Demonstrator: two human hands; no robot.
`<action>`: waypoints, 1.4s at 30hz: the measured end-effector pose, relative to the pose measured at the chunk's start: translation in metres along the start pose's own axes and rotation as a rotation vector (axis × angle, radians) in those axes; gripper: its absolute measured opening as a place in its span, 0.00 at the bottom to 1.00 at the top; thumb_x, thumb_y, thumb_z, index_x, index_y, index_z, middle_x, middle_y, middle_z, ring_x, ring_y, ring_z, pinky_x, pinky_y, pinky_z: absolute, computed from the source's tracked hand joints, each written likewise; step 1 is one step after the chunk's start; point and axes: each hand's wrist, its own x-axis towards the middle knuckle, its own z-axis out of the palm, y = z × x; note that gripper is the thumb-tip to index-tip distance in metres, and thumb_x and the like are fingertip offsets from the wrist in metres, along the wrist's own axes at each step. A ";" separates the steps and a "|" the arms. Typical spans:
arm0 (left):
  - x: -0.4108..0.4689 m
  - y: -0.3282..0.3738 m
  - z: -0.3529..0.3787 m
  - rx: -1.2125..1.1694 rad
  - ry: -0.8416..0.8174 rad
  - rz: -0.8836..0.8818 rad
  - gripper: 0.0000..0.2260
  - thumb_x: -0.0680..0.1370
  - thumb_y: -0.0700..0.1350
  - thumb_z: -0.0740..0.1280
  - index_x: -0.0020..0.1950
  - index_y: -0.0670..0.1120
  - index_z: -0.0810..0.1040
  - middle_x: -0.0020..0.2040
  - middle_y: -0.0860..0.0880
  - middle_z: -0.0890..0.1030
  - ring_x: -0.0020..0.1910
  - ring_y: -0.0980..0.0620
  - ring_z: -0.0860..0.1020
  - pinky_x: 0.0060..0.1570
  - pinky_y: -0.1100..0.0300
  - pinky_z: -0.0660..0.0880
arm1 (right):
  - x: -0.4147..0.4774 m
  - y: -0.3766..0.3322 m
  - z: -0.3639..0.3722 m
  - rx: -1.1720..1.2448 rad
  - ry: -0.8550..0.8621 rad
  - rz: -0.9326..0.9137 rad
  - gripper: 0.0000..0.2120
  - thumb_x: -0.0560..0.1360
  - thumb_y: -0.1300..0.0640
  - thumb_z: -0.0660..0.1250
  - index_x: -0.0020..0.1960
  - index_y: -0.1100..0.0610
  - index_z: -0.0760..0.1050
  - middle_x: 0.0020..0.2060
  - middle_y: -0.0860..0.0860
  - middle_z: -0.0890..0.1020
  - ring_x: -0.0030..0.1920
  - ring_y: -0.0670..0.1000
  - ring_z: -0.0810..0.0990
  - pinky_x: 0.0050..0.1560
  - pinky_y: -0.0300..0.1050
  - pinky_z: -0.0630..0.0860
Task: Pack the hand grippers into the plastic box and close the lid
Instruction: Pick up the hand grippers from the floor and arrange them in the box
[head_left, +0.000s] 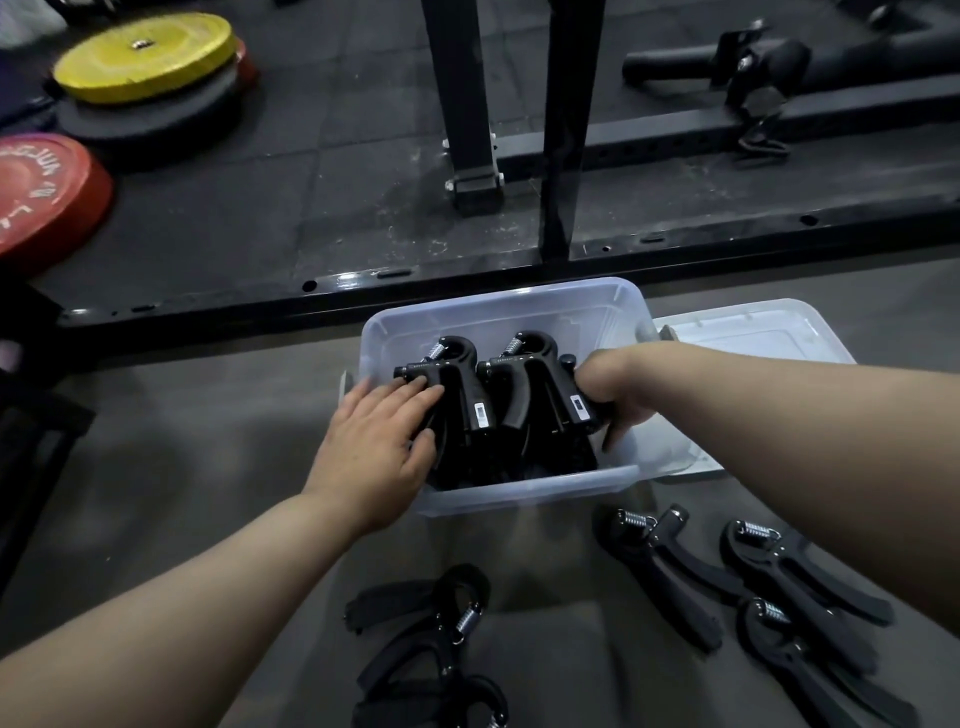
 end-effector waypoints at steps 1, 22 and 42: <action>0.000 0.000 0.000 0.005 0.001 0.000 0.28 0.76 0.57 0.48 0.75 0.54 0.67 0.74 0.54 0.68 0.75 0.55 0.62 0.76 0.56 0.45 | -0.002 0.000 0.001 0.016 -0.023 0.006 0.07 0.78 0.69 0.59 0.45 0.62 0.74 0.40 0.57 0.82 0.42 0.56 0.80 0.54 0.66 0.77; 0.001 -0.002 0.004 -0.001 0.012 -0.007 0.29 0.76 0.58 0.48 0.75 0.52 0.67 0.75 0.54 0.67 0.74 0.54 0.64 0.76 0.53 0.49 | 0.008 0.025 0.028 0.579 -0.119 -0.046 0.14 0.78 0.48 0.59 0.41 0.55 0.76 0.36 0.54 0.80 0.34 0.53 0.81 0.41 0.46 0.81; -0.002 -0.003 0.002 -0.041 0.060 0.020 0.28 0.73 0.54 0.53 0.69 0.45 0.74 0.55 0.49 0.82 0.62 0.51 0.75 0.76 0.52 0.51 | 0.015 0.032 0.025 0.503 -0.089 -0.084 0.18 0.77 0.38 0.58 0.44 0.51 0.73 0.37 0.52 0.79 0.36 0.53 0.78 0.38 0.43 0.75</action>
